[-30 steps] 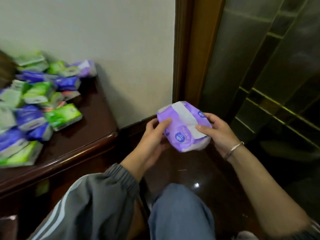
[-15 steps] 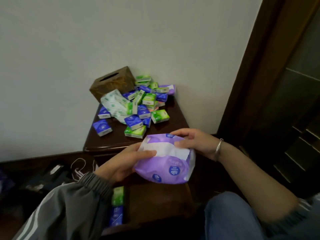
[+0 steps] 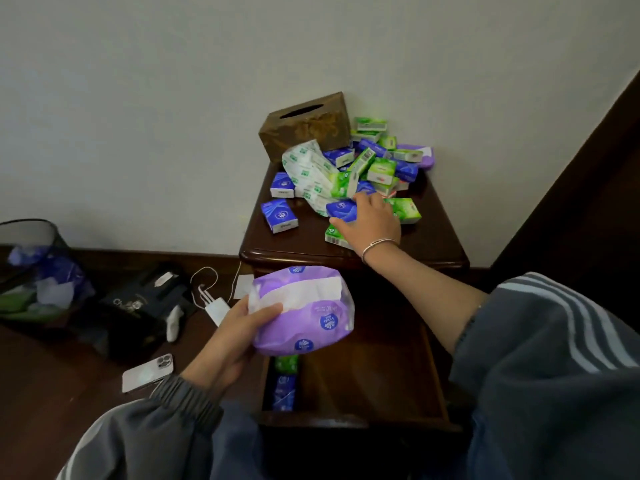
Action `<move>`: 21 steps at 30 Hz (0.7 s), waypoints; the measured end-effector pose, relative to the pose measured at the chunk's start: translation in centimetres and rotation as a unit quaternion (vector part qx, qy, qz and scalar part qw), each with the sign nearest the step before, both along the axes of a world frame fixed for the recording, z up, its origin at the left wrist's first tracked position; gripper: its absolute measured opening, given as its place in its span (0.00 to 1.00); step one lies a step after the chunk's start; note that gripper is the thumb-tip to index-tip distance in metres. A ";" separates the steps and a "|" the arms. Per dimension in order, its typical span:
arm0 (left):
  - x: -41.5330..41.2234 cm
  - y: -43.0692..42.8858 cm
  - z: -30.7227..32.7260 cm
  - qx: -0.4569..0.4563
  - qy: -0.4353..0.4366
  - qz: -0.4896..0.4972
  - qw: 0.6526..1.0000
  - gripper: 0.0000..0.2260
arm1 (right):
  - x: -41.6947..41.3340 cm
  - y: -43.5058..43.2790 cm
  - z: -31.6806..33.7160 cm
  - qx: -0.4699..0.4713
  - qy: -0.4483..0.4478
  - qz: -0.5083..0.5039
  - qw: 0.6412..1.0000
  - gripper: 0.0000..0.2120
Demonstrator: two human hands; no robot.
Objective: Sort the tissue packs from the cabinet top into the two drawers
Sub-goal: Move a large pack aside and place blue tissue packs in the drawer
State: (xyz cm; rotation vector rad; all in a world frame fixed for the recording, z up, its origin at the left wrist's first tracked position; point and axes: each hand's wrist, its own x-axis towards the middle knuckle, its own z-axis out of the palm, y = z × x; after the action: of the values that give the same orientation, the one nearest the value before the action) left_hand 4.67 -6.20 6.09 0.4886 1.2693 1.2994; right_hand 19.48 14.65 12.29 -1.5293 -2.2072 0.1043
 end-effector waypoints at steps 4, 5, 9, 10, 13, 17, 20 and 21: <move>-0.3 0.2 -1.2 -0.017 -0.029 0.002 0.999 0.27 | -1.3 0.4 -1.5 -0.017 -0.015 -0.042 0.999 0.27; -0.4 0.3 -1.5 -0.020 -0.033 0.003 0.999 0.28 | -1.3 0.5 -1.6 -0.029 -0.005 -0.050 0.998 0.25; -0.6 0.2 -2.4 -0.013 -0.029 -0.001 1.000 0.29 | -0.9 0.7 -1.4 -0.050 0.121 -0.034 0.991 0.16; -0.7 0.2 -2.5 -0.012 -0.028 0.002 1.000 0.28 | -0.6 0.6 -1.3 -0.049 0.158 -0.019 0.986 0.15; -1.1 0.0 -2.8 -0.011 -0.037 0.016 0.999 0.26 | 1.1 0.2 -1.1 -0.062 0.197 0.056 0.977 0.21; -1.1 -0.3 -3.0 -0.011 -0.042 0.050 0.998 0.20 | 3.0 0.3 -1.5 -0.120 0.054 0.098 0.986 0.28; -0.8 -0.7 -3.2 -0.016 -0.049 0.066 0.996 0.17 | 2.8 0.6 -1.3 -0.151 -0.024 0.094 0.984 0.28; -0.7 -0.8 -3.2 -0.020 -0.051 0.068 0.996 0.17 | 2.5 0.7 -1.0 -0.161 -0.034 0.088 0.982 0.28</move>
State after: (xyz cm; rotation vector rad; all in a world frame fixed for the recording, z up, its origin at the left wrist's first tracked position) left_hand 3.96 -7.01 2.86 0.3072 1.2579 1.3926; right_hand 21.97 15.35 11.31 -1.5110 -2.4716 0.4926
